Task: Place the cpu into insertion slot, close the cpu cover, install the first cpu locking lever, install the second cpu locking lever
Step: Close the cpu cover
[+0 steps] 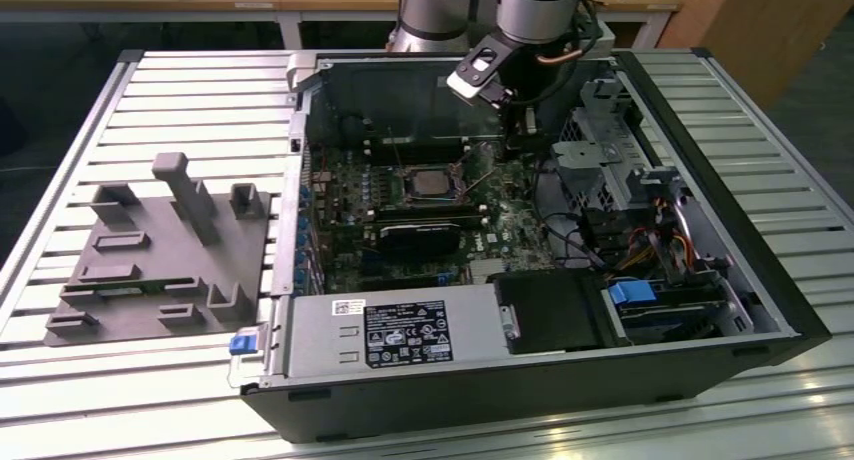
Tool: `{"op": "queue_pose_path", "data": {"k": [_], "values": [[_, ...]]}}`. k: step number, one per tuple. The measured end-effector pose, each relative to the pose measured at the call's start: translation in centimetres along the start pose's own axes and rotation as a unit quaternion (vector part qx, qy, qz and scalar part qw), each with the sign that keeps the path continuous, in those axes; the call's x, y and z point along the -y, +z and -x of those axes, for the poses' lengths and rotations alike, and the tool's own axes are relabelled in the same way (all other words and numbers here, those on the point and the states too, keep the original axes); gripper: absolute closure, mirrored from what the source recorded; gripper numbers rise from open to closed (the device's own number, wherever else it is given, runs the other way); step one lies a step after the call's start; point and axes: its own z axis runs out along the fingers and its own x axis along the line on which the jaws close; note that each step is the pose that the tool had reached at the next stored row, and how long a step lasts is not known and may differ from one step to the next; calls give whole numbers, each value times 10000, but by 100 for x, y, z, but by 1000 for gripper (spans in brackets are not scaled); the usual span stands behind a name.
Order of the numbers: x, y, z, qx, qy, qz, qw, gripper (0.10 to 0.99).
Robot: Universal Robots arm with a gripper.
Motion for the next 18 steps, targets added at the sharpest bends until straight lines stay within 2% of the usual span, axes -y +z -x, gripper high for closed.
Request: {"op": "queue_pose_path", "data": {"k": [4,5,8,12,15,16,18], "values": [[0,1,0,-1,-1,-4,10000,984],[-1,3,-1,-2,-3,-33,10000,984],[-3,5,-1,1,-10,-209,9998,984],[-9,11,-1,5,-23,-522,9986,984],[-13,16,-1,8,-34,-774,9970,984],[-13,16,-1,9,-37,-830,9965,984],[-13,16,-1,10,-37,-844,9964,984]]}}
